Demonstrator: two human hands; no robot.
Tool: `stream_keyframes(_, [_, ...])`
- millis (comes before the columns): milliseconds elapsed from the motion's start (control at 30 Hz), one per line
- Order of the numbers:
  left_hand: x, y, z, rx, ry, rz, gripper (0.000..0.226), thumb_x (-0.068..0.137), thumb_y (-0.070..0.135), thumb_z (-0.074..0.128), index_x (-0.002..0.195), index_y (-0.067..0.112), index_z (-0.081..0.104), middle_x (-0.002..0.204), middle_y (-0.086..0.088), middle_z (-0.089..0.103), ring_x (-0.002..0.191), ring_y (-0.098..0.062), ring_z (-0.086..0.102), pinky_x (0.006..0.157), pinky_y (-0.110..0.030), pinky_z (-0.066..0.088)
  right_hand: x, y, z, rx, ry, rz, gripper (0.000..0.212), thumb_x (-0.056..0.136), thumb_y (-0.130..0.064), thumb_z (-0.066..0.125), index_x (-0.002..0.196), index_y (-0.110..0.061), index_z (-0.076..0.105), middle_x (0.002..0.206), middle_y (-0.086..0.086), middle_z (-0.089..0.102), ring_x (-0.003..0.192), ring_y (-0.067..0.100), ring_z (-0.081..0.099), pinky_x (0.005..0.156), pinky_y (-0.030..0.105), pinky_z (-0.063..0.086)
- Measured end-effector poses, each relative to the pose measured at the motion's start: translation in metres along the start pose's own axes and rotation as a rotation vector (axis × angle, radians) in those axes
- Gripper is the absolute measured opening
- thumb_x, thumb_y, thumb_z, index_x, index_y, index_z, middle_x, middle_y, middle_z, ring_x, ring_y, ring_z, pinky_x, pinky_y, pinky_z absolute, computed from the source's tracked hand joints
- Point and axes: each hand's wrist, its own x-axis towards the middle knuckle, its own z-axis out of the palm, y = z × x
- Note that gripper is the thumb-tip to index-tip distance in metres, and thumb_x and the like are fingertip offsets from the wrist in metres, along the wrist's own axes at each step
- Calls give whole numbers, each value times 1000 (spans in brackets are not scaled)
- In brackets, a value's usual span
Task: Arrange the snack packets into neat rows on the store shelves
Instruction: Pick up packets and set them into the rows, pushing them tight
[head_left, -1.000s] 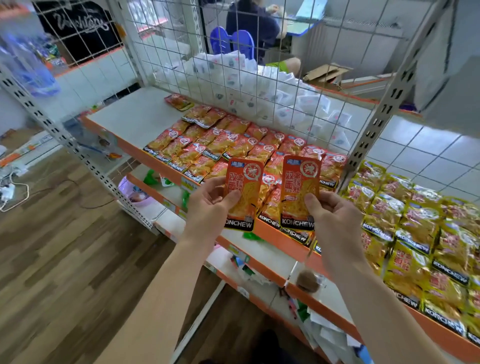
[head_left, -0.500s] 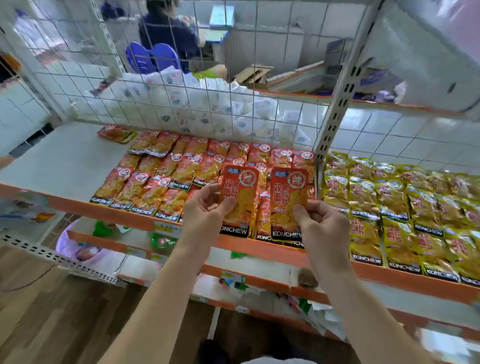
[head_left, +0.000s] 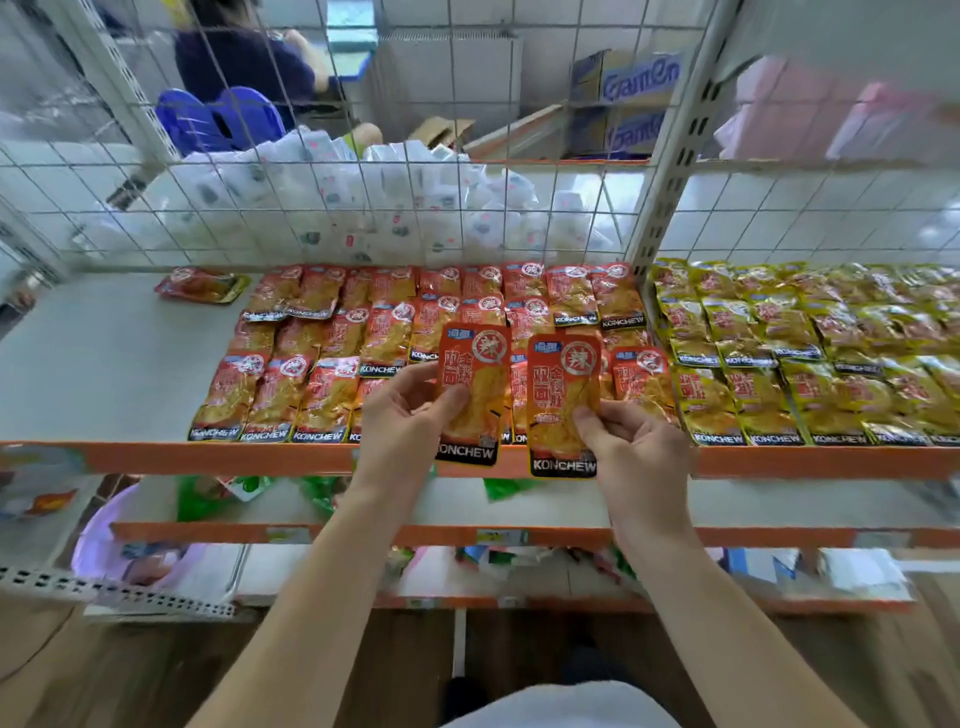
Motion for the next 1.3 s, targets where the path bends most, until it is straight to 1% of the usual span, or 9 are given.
stream_keyframes(167, [4,-5,-1,-6,28,-13,19,88,9,74,97,24,69,76,11,74,75,-8,72,68,-20,56,-1,-5,-1,-15,32,28,10,92,-19,70,100,-14,74,84,-9,75,81,7,71,74,20,54])
stream_keyframes(400, [12,-8,0,28,83,-75,6,94,19,69,93,23,73,88,4,75,90,-16,69,86,-32,55,5,-17,1,-54,38,49,14,98,-18,62,87,-25,69,65,-17,65,96,17,57,79,28,52])
stream_keyframes(600, [28,-7,-2,63,99,-115,12,94,17,66,84,18,73,72,9,71,75,-7,64,76,-22,45,25,-16,9,-57,1,47,17,97,-14,63,108,-9,74,61,-21,64,63,-4,63,54,-1,41])
stream_keyframes(733, [47,-3,7,148,113,-97,18,93,21,68,75,21,73,65,11,68,71,-8,62,74,-23,46,50,-22,14,-48,-22,45,17,96,-13,64,84,-16,75,95,24,71,101,43,57,51,5,41])
stream_keyframes(833, [62,1,18,176,98,-85,19,93,23,69,74,23,72,67,6,68,72,-15,62,74,-28,51,72,-31,16,-64,-49,41,12,96,-14,65,92,-14,77,96,21,71,95,33,62,60,1,45])
stream_keyframes(900, [72,5,26,173,97,-75,16,93,24,69,77,22,73,71,2,69,76,-22,64,77,-38,53,87,-35,17,-66,-50,22,13,94,-15,67,91,-22,77,83,5,74,94,30,66,80,22,57])
stream_keyframes(967, [82,6,33,173,130,-59,16,93,23,68,78,20,72,73,1,70,76,-22,64,78,-39,54,99,-35,19,-89,-61,20,26,93,-16,67,75,-31,78,81,18,73,92,42,65,87,47,59])
stream_keyframes(1067, [93,4,40,163,200,-23,17,94,21,67,77,20,70,76,-1,67,75,-19,62,75,-36,53,113,-33,22,-114,-44,6,36,94,-19,66,63,-33,77,91,25,70,89,40,65,97,43,54])
stream_keyframes(1300, [134,-6,39,134,270,-117,8,88,25,73,82,21,76,80,9,74,89,-20,71,90,-46,58,153,-25,37,-198,-90,47,14,93,-26,68,104,-20,75,108,-4,73,110,17,65,103,41,50])
